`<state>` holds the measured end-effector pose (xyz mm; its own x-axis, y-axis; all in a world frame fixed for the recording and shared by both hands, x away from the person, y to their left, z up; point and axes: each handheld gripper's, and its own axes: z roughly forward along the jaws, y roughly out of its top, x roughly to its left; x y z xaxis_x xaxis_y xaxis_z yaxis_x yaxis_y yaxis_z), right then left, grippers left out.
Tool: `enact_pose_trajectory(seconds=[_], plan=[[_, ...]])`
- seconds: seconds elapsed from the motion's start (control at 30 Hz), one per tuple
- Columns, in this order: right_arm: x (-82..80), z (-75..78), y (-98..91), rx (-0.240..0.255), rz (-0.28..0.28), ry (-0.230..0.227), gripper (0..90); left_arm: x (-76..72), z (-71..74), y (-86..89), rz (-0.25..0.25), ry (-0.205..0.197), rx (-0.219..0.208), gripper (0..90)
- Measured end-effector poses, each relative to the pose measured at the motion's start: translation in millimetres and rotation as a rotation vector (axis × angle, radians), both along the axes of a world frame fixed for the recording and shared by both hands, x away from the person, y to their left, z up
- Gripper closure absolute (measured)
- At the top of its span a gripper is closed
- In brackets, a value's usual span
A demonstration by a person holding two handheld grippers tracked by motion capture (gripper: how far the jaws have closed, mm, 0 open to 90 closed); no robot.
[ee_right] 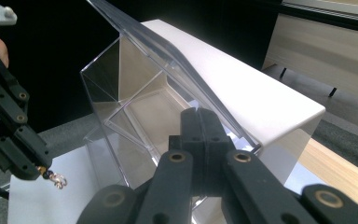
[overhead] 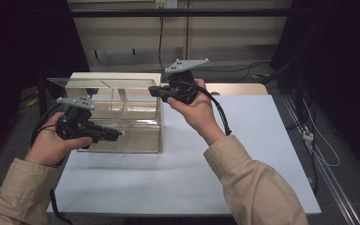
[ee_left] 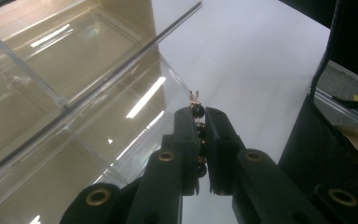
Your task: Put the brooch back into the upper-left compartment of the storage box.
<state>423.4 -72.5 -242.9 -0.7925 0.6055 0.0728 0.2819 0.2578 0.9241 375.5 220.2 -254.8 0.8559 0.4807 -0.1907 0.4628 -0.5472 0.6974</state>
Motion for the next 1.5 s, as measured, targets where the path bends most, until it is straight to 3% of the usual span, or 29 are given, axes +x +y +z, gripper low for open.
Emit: enact_pose_trajectory(seconds=[0.73, 1.0, 1.5], plan=[[0.9, -0.6, -0.4, 0.002, 0.0, 0.013, 90.0, 8.9, 10.0, 10.9, 0.033, -0.006, 0.017, 84.2], [2.0, -0.9, -0.9, 0.001, 0.003, 0.022, 90.0, 12.5, 16.7, 13.8, 0.036, -0.011, 0.046, 84.2], [2.5, -1.5, 0.1, 0.002, 0.003, 0.024, 90.0, 22.5, 22.6, 22.8, 0.08, -0.009, 0.053, 84.2]])
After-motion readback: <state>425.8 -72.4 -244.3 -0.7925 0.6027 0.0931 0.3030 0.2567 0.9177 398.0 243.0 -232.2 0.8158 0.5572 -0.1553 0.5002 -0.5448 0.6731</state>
